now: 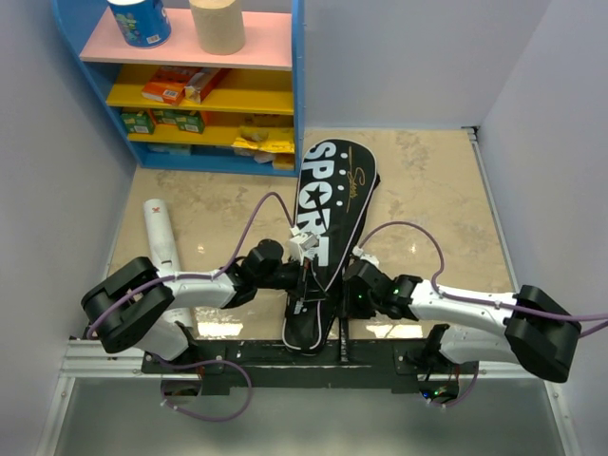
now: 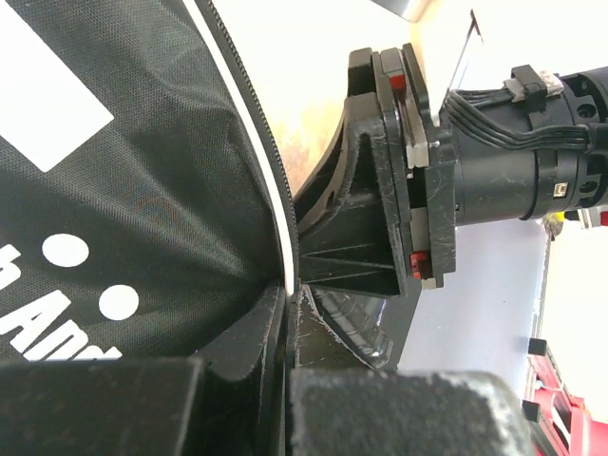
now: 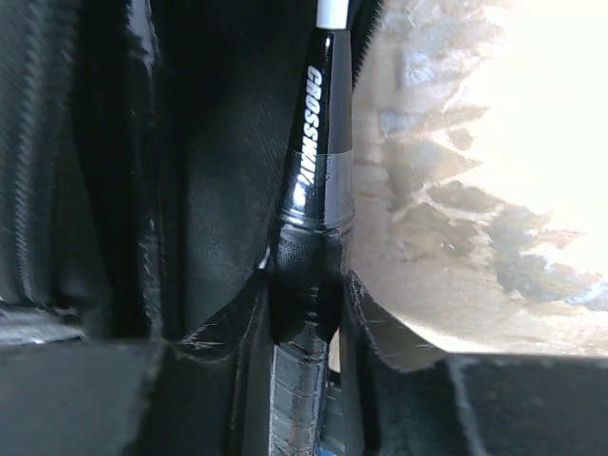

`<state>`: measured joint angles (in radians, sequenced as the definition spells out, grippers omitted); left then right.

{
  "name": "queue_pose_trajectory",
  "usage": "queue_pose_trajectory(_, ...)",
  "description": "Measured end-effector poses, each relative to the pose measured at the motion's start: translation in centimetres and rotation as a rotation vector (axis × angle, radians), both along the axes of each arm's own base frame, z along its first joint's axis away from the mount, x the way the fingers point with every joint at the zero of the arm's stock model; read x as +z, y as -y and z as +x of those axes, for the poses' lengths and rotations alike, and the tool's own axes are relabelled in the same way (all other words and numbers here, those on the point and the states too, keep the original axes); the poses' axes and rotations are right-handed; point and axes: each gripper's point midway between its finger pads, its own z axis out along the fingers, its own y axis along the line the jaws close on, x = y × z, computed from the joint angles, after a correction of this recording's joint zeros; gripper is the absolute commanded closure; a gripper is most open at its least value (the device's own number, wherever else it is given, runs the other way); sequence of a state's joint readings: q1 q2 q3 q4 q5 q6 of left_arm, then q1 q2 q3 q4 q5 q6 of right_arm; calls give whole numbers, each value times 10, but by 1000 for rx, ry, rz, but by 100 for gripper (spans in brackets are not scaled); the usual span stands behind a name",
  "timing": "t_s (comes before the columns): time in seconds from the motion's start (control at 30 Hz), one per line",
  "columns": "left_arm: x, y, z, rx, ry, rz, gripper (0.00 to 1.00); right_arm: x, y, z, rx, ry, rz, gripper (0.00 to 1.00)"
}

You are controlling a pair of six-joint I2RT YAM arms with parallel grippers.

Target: Pack up the badminton gear

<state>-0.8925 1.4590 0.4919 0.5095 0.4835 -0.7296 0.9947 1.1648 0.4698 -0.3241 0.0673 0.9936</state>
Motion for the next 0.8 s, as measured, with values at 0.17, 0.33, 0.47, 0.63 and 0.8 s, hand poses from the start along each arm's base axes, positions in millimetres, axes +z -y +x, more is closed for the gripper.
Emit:
queue_pose_trajectory(0.17, -5, -4, -3, 0, -3, 4, 100, 1, -6, 8, -15, 9, -28, 100)
queue_pose_trajectory(0.33, -14, -9, -10, -7, -11, 16, 100, 1, -8, 22, -12, 34, -103, 100)
queue_pose_trajectory(0.47, -16, -9, -12, -1, -1, 16, 100, 5, -9, 35, -7, 40, -139, 100)
queue_pose_trajectory(0.63, -15, -7, -9, 21, 23, 11, 100, 5, 8, 44, -7, 6, -168, 100)
queue_pose_trajectory(0.8, -13, -4, -4, 46, 52, 3, 100, 7, 20, 51, 10, -18, -192, 100)
